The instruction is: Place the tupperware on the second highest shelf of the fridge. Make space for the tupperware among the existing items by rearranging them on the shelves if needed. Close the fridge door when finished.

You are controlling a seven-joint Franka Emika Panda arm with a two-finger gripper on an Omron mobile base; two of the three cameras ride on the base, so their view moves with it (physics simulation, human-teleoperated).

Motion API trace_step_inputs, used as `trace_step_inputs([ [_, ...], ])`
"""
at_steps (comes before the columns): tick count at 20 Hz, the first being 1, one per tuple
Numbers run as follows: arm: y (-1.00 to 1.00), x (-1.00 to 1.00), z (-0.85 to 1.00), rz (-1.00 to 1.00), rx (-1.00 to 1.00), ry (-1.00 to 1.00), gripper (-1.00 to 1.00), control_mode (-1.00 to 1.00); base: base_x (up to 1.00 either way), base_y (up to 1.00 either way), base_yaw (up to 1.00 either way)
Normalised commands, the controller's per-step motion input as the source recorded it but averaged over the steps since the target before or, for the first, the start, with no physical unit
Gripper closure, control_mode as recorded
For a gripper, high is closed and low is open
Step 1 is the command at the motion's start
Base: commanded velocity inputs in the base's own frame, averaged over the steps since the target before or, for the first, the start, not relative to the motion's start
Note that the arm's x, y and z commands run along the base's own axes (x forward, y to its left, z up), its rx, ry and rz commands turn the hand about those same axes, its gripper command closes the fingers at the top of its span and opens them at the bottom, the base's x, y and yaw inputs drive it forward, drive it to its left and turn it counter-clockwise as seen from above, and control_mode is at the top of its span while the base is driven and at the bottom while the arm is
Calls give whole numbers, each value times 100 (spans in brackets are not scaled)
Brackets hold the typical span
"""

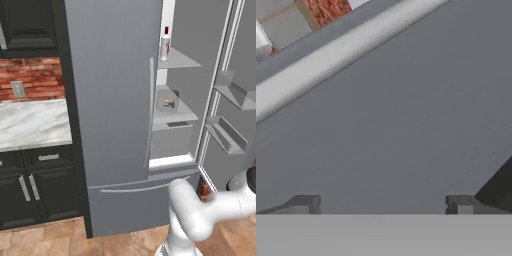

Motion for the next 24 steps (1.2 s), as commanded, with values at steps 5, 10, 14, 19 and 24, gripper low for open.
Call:
trace_step_inputs([
  [5, 100, -48, -30, 51, -41, -13, -100, -100, 0, 0, 0],
  [10, 100, -61, -42, 52, -41, -29, -100, -100, 0, 0, 0],
  [14, 100, -26, -2, 32, -32, -58, -100, -100, 0, 0, 0],
  [19, 100, -15, 31, 15, -29, -70, -100, -100, 0, 0, 0],
  [24, 100, -13, 36, 1, -23, -70, -100, -100, 0, 0, 0],
])
